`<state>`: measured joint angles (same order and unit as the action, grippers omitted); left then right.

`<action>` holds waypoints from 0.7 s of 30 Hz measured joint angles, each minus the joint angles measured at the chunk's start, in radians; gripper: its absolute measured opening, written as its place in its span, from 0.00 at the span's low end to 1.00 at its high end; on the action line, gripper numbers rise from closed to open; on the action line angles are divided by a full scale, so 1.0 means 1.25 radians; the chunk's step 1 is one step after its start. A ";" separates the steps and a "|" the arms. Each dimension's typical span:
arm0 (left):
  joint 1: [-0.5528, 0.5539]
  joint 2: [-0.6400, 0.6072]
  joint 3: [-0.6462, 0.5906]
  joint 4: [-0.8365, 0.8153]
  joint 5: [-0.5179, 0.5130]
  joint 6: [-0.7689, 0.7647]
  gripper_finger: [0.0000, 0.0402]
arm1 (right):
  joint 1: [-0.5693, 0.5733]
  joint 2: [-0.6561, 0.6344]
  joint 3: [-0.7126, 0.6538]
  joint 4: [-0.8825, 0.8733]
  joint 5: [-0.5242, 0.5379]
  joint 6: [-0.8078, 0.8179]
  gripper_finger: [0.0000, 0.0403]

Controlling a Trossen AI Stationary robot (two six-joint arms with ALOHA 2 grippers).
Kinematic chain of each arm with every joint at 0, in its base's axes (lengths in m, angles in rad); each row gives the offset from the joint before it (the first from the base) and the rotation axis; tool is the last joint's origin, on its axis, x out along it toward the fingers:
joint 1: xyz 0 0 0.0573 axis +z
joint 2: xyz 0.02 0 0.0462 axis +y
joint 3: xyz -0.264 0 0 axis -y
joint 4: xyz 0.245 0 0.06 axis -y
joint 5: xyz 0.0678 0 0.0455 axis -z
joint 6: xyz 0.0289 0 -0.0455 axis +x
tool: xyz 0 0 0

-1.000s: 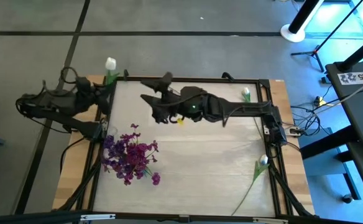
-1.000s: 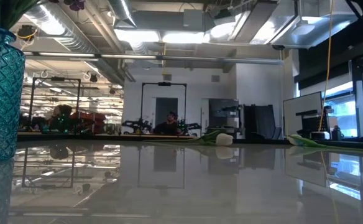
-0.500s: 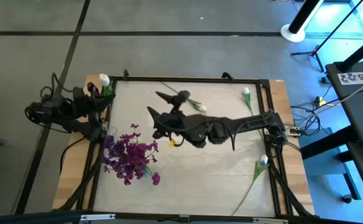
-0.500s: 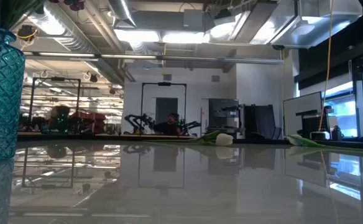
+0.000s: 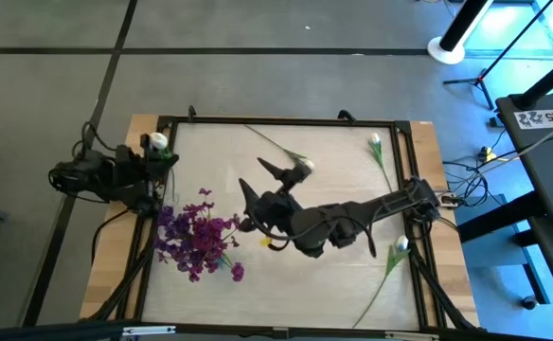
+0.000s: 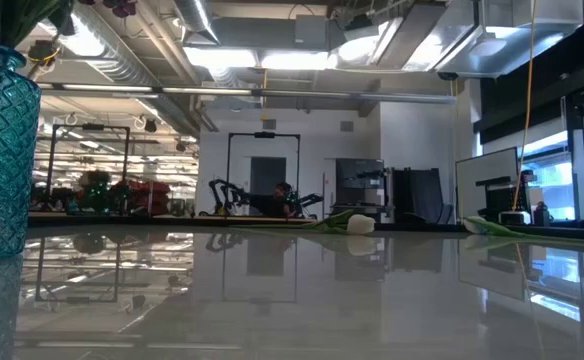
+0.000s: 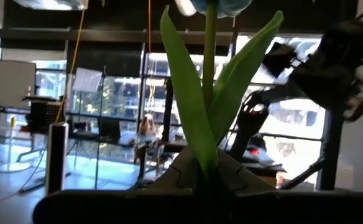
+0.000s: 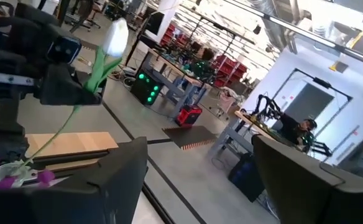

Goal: Sort flowers into vase by color
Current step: Put the center white flower into the transparent vase

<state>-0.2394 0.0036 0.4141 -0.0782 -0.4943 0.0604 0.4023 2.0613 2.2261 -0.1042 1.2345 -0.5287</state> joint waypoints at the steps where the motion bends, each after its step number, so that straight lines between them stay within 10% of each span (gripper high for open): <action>1: 0.000 0.000 0.000 -0.005 0.000 0.000 0.01 | 0.002 0.000 0.000 0.000 0.010 0.005 0.72; 21: 0.001 0.000 -0.083 -0.005 0.094 -0.079 0.01 | 0.016 -0.008 0.000 -0.001 0.087 0.006 0.72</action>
<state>-0.2386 0.0032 0.3103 -0.0848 -0.3772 -0.0386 0.4217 2.0517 2.2257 -0.1060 1.3426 -0.5208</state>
